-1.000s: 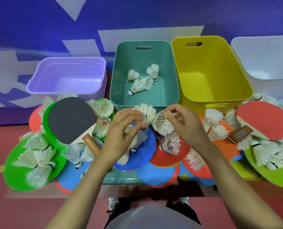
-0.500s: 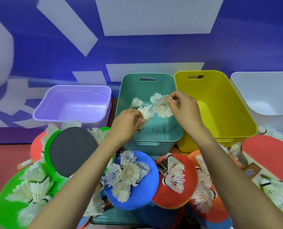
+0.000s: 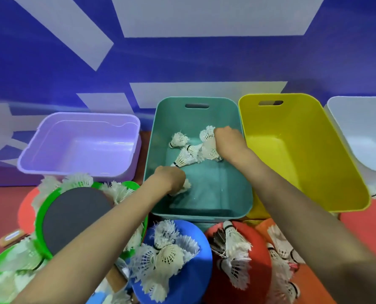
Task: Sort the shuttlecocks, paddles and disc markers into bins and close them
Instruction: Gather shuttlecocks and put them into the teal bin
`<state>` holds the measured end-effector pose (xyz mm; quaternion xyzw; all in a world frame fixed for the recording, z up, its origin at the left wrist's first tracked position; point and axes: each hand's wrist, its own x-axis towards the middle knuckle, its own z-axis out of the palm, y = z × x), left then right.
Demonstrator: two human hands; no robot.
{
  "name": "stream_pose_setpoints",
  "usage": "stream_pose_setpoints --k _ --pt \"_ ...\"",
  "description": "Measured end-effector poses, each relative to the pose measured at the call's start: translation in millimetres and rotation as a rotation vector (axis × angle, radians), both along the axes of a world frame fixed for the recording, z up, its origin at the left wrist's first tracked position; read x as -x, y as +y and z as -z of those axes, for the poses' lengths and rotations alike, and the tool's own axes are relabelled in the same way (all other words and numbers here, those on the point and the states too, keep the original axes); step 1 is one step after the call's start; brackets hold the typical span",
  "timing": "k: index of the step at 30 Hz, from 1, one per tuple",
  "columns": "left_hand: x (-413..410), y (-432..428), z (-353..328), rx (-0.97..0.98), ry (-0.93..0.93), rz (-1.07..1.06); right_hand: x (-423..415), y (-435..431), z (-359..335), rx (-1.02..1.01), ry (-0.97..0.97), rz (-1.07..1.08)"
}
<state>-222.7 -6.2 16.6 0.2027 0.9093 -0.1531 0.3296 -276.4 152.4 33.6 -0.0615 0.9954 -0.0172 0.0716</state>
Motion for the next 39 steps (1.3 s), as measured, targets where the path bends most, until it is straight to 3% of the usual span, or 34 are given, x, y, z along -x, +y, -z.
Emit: stream_pose_setpoints --k 3,9,14,19,24,28,30,33,39 --pt "3 -2 3 -0.032 0.03 -0.033 12 -1 4 -0.067 -0.014 0.022" --pt "1 -8 -1 -0.105 0.08 -0.033 5 4 -1 0.054 -0.006 0.017" --pt "-25 -14 -31 -0.419 0.362 -0.067 -43 16 -19 0.238 0.091 -0.032" --pt "-83 -21 -39 -0.784 0.667 -0.265 -120 23 -29 0.566 0.194 -0.031" --pt "-139 -21 -30 -1.055 0.758 -0.341 -192 19 -16 0.738 0.284 -0.071" --pt "-179 -29 -11 -1.118 0.767 -0.387 -230 6 2 0.829 0.259 -0.131" --pt "-197 -35 -2 -1.087 0.745 -0.428 -241 -1 12 0.813 0.182 -0.183" --pt "-216 -46 12 -0.798 0.776 -0.493 -248 -13 29 0.599 0.011 -0.252" --pt "-223 -55 36 -0.361 0.589 -0.612 -243 -37 54 0.226 -0.358 -0.226"
